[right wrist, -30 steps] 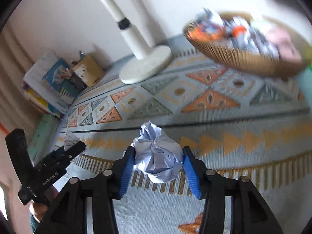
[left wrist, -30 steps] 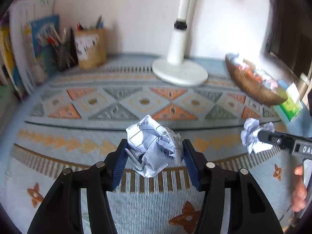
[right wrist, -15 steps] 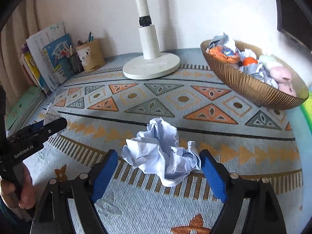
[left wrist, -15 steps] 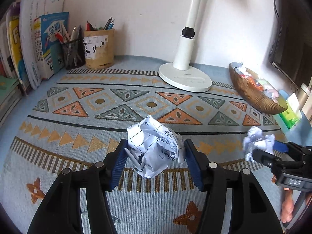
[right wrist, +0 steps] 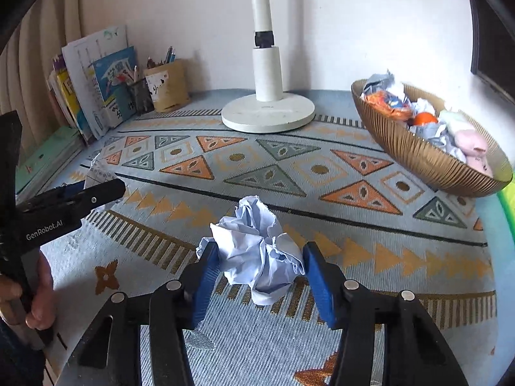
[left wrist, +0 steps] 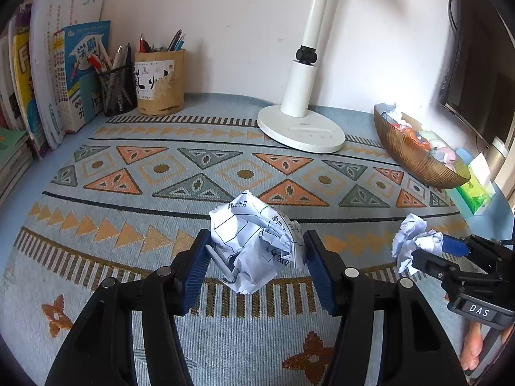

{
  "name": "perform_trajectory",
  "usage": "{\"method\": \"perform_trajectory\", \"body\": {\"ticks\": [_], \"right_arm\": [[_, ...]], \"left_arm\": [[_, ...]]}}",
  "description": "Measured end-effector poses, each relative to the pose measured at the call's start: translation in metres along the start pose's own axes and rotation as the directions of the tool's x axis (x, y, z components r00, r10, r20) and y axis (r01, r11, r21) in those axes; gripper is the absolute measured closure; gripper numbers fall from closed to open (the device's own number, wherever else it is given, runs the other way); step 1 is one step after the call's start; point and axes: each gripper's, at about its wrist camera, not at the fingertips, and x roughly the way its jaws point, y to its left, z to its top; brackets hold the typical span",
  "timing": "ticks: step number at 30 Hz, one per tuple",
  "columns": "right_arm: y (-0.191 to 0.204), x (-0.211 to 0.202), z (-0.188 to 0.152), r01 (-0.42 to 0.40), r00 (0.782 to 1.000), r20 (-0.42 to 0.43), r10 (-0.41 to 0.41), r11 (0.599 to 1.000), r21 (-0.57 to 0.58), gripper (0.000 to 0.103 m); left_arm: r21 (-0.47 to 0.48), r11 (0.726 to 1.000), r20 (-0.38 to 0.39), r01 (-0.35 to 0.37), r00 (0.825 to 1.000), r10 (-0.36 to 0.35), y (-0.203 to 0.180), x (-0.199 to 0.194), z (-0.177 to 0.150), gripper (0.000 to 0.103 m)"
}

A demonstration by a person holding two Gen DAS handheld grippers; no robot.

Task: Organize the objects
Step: 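Lift the paper ball with the left gripper while the right lifts its paper ball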

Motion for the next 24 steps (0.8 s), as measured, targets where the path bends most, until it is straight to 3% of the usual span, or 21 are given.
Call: {"method": "perform_trajectory", "body": {"ticks": [5,12,19,20,22,24], "right_arm": [[0.005,-0.002,-0.001,0.017,1.0,0.011,-0.016,1.0,-0.021,0.051],[-0.005,-0.006,0.0,-0.024,1.0,0.018,0.023,0.999,0.042,0.051],[0.005,-0.008,-0.001,0.006,1.0,0.026,-0.006,1.0,-0.015,0.051],[0.001,-0.012,0.0,-0.018,0.999,0.032,0.018,1.0,-0.002,0.051],[-0.014,-0.024,0.007,-0.083,0.996,0.026,0.081,0.995,0.056,0.051],[-0.039,-0.048,0.025,-0.056,0.997,0.059,0.051,0.994,0.09,0.051]], "left_arm": [[0.011,1.0,0.006,-0.024,1.0,0.024,-0.002,-0.001,0.0,0.047],[0.064,0.997,0.002,-0.041,0.999,0.041,-0.012,0.0,-0.001,0.047],[0.049,0.998,-0.008,-0.047,0.999,0.048,-0.011,0.002,0.0,0.048],[0.046,0.998,-0.01,-0.038,0.999,0.038,-0.014,0.002,0.002,0.048],[0.035,0.998,-0.042,0.055,0.998,-0.054,-0.027,0.002,0.02,0.049],[0.106,0.992,0.006,0.061,0.998,-0.062,-0.057,-0.004,0.047,0.048]]}}
